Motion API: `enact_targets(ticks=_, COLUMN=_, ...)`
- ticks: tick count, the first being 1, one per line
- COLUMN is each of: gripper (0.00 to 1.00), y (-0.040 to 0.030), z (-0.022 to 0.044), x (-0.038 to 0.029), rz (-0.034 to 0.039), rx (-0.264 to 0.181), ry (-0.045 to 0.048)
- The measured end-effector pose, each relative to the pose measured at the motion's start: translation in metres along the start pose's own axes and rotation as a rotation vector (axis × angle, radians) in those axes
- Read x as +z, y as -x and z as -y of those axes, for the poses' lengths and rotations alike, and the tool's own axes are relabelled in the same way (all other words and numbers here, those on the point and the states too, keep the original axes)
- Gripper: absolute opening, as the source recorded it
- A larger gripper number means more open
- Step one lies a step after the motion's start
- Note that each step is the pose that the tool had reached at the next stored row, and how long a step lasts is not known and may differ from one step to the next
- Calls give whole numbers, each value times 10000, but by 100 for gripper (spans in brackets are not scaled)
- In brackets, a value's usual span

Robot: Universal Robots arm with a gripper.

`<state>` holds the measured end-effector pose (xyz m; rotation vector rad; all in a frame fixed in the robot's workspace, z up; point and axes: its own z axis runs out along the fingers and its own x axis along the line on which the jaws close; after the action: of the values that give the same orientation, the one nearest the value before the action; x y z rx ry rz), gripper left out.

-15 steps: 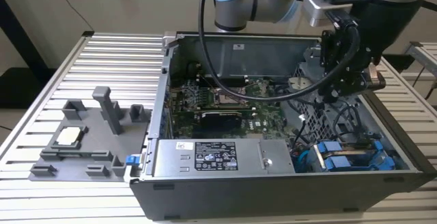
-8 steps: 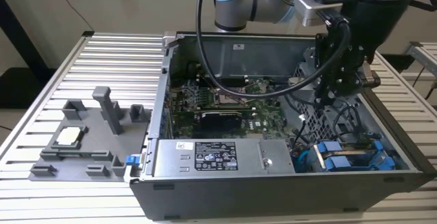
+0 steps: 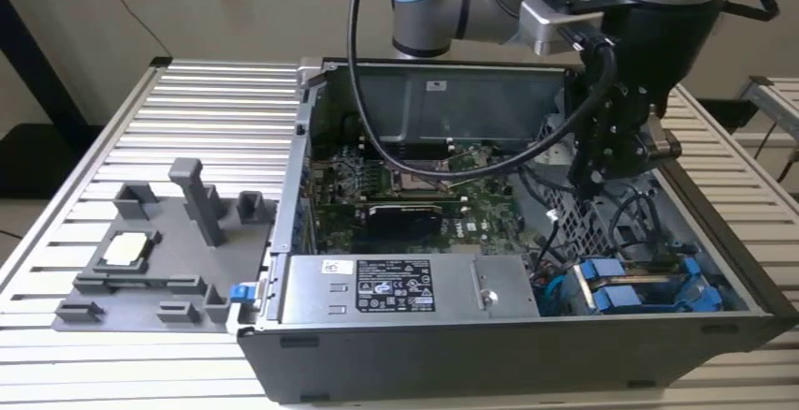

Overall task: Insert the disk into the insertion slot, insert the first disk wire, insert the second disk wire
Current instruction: 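Insert the second disk wire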

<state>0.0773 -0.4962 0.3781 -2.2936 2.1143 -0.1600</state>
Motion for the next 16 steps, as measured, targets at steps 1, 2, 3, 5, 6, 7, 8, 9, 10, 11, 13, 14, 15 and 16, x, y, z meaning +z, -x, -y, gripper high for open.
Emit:
enact_targets(ticks=1, gripper=27, y=18, z=-21, x=2, rz=-64, rx=-1, ry=-51)
enact_targets(ticks=2, gripper=27, y=37, z=-39, x=4, rz=-136, rx=-4, ry=-95)
enact_targets(ticks=3, gripper=27, y=54, z=-54, x=6, rz=-220, rx=-8, ry=-140)
enact_targets(ticks=5, gripper=27, y=89, z=-74, x=10, rz=-409, rx=-23, ry=-239)
enact_targets(ticks=6, gripper=27, y=107, z=-82, x=12, rz=-510, rx=-32, ry=-297)
enact_targets(ticks=7, gripper=27, y=120, z=-88, x=12, rz=-595, rx=-40, ry=-348)
enact_targets(ticks=8, gripper=27, y=126, z=-93, x=15, rz=-676, rx=-46, ry=-396)
enact_targets(ticks=9, gripper=27, y=126, z=-95, x=17, rz=-734, rx=-47, ry=-448)
enact_targets(ticks=10, gripper=27, y=126, z=-94, x=17, rz=-737, rx=-47, ry=-451)
enact_targets(ticks=11, gripper=27, y=125, z=-94, x=17, rz=-740, rx=-48, ry=-451)
enact_targets(ticks=13, gripper=27, y=137, z=-95, x=26, rz=-825, rx=-57, ry=-445)
enact_targets(ticks=14, gripper=27, y=150, z=-95, x=35, rz=-886, rx=-63, ry=-440)
enact_targets(ticks=15, gripper=27, y=167, z=-94, x=44, rz=-944, rx=-70, ry=-436)
enact_targets(ticks=16, gripper=27, y=185, z=-93, x=54, rz=-1001, rx=-77, ry=-432)
